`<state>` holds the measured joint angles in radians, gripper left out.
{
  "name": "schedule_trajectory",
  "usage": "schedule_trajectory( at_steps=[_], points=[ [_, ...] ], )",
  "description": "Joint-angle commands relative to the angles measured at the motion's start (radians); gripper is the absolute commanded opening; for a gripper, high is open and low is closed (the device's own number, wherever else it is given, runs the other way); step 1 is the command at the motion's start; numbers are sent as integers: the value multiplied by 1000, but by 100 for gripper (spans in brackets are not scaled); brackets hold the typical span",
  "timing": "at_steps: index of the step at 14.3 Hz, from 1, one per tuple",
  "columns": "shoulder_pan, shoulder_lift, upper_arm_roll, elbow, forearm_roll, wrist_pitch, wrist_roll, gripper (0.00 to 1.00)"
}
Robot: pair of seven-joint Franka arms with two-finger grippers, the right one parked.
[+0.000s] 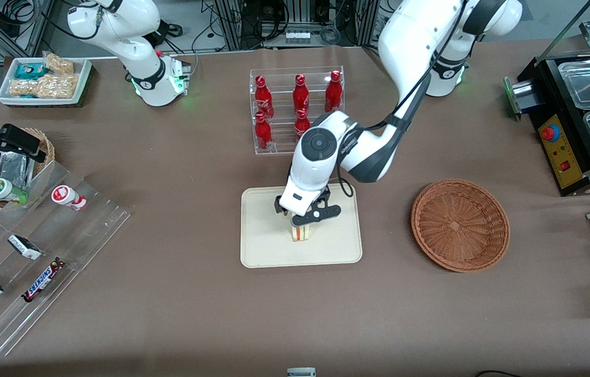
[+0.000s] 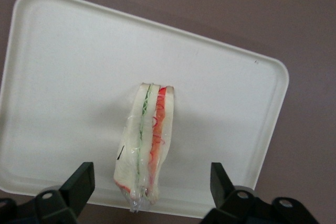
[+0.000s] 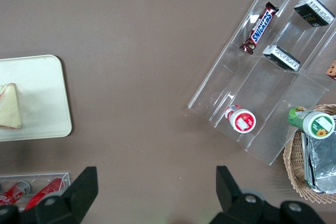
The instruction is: Place sandwich from basket to tray
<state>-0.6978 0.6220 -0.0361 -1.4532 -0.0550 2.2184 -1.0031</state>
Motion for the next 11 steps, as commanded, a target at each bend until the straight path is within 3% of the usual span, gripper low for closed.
schedule_trajectory(
  at_steps=[1,6,11],
  points=[
    [-5,-117,31,-16,15,-141,-9,100],
    [90,-260,41,-21,9,-253,47,100],
    [181,-280,41,-29,0,-371,184,100]
  ],
)
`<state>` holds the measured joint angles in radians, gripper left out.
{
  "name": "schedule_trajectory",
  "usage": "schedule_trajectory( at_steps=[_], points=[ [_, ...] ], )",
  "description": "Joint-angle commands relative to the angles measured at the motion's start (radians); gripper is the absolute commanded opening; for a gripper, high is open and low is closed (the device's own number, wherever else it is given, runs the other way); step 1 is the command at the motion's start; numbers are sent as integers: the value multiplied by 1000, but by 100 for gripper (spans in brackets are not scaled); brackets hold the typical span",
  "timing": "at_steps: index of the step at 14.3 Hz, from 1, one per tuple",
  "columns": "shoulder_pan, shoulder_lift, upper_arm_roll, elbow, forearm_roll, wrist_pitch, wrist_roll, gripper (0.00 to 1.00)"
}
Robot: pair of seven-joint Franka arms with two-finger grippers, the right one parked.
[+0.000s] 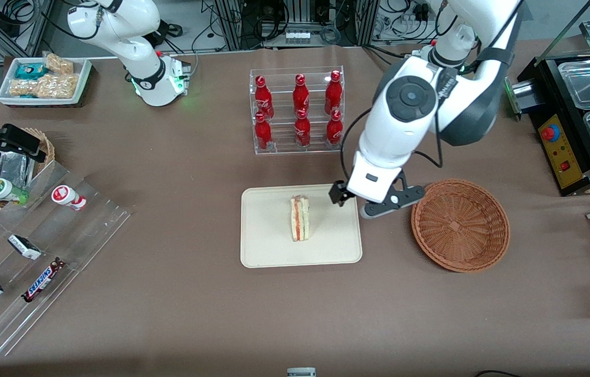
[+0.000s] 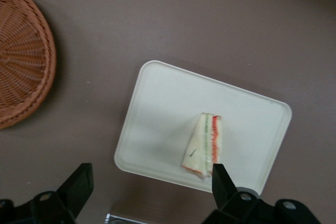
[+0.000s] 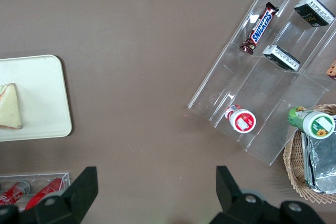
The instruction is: Place sandwich from basket to tray
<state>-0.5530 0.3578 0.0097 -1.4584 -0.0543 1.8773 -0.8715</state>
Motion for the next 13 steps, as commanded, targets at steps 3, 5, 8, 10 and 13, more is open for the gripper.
schedule_trajectory(
  at_steps=[3,5,8,10,13],
  points=[
    [106,-32,-5,-42,-5,-73,170,100],
    [151,-52,-5,-59,-5,-93,232,100],
    [224,-91,-5,-92,-7,-142,346,100],
    [289,-135,-5,-140,-7,-170,458,100],
    [414,-193,-7,-188,-35,-193,644,100]
  ],
)
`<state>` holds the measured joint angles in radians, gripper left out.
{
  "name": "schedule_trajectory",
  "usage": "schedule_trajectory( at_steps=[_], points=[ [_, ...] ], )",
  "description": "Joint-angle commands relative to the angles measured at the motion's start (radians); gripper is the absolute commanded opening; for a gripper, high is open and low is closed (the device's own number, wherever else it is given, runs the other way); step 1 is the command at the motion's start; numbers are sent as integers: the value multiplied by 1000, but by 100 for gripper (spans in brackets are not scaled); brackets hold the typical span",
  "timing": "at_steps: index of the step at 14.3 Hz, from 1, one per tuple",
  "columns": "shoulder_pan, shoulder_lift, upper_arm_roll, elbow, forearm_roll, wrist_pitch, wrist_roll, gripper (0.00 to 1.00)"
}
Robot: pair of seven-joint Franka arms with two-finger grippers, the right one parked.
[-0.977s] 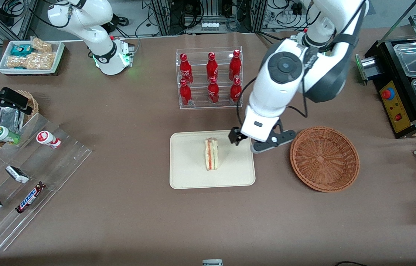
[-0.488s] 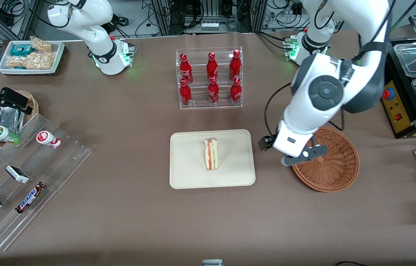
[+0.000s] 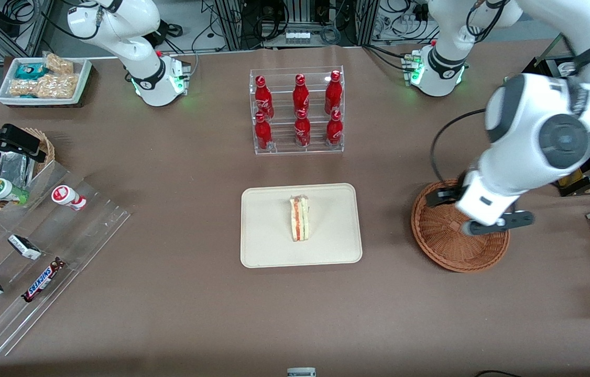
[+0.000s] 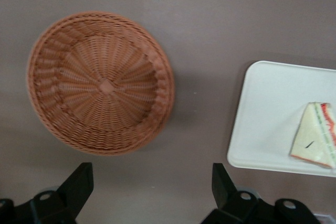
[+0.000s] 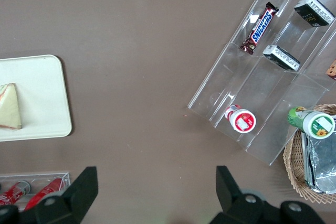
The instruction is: Place sandwich from basket to tray
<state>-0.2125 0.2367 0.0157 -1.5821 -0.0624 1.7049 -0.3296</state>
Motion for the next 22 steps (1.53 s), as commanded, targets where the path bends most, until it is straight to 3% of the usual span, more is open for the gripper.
schedule_trajectory(
  at_steps=[1,4,10,12,15,22],
  points=[
    [99,-88,-11,-64,-27,-46,142,100],
    [156,-151,-11,-59,-27,-120,228,100],
    [174,-249,-13,-41,-14,-215,233,100],
    [252,-258,-83,-6,-10,-247,253,100],
    [251,-246,-97,5,88,-231,419,100],
    [232,-227,-95,13,82,-249,471,100]
  ],
)
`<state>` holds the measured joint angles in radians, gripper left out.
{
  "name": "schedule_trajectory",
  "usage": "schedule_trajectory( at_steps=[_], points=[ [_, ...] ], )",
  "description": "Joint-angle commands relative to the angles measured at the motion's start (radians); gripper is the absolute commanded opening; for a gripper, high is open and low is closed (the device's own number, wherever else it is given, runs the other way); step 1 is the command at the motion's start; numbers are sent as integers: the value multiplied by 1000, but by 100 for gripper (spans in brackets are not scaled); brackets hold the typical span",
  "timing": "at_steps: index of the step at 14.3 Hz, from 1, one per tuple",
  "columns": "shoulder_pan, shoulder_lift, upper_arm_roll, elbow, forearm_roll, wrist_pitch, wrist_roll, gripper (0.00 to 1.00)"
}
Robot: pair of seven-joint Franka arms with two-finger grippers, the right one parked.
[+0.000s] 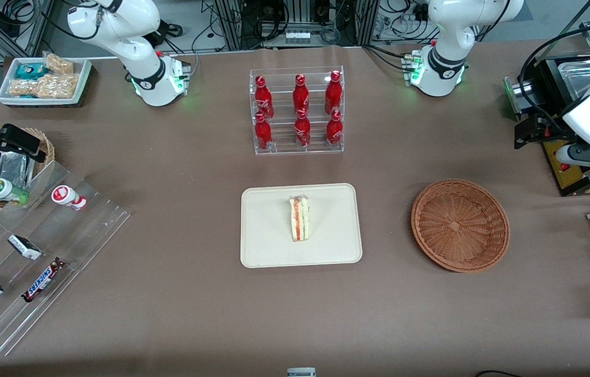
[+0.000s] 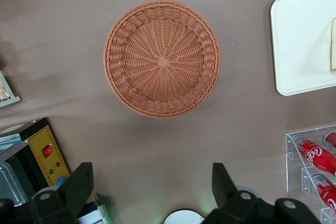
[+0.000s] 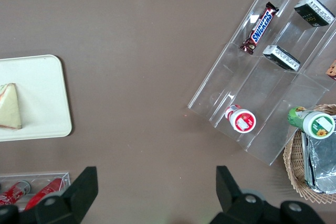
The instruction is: Place sandwich from basket to tray
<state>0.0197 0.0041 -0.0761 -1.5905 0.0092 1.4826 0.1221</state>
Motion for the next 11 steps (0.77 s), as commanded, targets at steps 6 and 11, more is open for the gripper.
schedule_trajectory(
  at_steps=[6,11],
  points=[
    [0,1,-4,17,-9,-53,-32,100],
    [-1,8,-4,15,-6,-51,-24,100]
  ],
)
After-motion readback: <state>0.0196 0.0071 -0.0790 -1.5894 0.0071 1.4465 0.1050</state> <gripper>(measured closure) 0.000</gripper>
